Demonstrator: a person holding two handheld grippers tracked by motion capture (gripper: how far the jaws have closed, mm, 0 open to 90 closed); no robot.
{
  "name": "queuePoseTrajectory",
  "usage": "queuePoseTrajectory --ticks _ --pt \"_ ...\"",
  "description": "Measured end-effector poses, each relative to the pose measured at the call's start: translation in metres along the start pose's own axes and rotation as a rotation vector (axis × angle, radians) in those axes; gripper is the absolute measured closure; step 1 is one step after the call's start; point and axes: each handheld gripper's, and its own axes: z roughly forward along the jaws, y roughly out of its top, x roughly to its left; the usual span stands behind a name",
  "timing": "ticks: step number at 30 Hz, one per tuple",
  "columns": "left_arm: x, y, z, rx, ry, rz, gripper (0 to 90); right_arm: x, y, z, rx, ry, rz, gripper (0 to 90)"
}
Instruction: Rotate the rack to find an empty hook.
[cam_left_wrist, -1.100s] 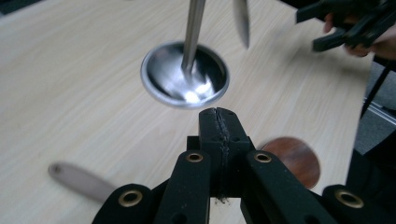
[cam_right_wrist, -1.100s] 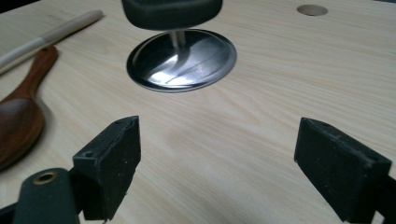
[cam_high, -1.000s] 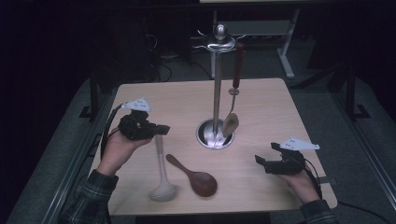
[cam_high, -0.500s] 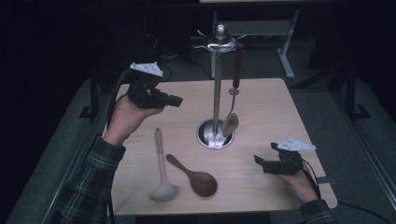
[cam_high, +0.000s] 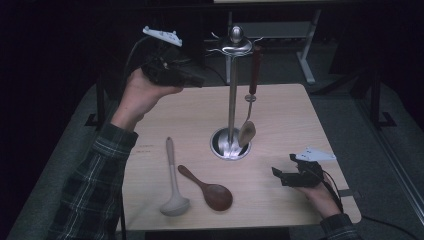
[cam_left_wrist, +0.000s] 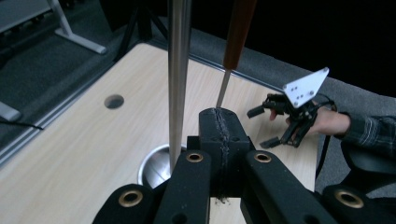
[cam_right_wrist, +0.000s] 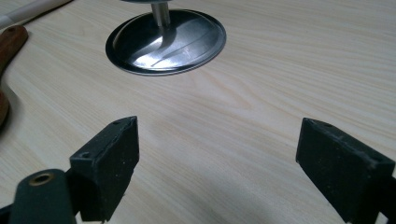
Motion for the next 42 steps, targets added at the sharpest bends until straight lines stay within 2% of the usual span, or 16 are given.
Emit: queuePoseTrajectory --ticks 7,12,16,28,38,42 --pt "0.0 0.029 -0.007 -0.017 -0.006 0.021 89.8 -0.001 0.0 0.001 0.006 0.0 -0.01 13.0" --pt "-0.002 0.044 -0.006 -0.015 0.0 0.041 89.8 -0.001 -0.001 0.002 0.01 -0.001 -0.012 13.0" --pt "0.001 0.051 -0.004 -0.013 0.016 0.038 89.8 -0.001 -0.001 0.002 0.014 0.0 -0.012 13.0" --pt "0.02 0.055 -0.001 -0.028 0.071 0.019 89.9 -0.001 -0.001 0.002 0.017 0.002 -0.012 13.0" --pt "0.042 0.062 0.004 -0.07 0.114 -0.027 89.9 -0.001 -0.002 0.002 0.019 0.004 -0.018 13.0" --pt "0.046 0.062 0.004 -0.085 0.095 -0.047 89.9 -0.001 -0.002 0.002 0.023 0.005 -0.016 13.0"
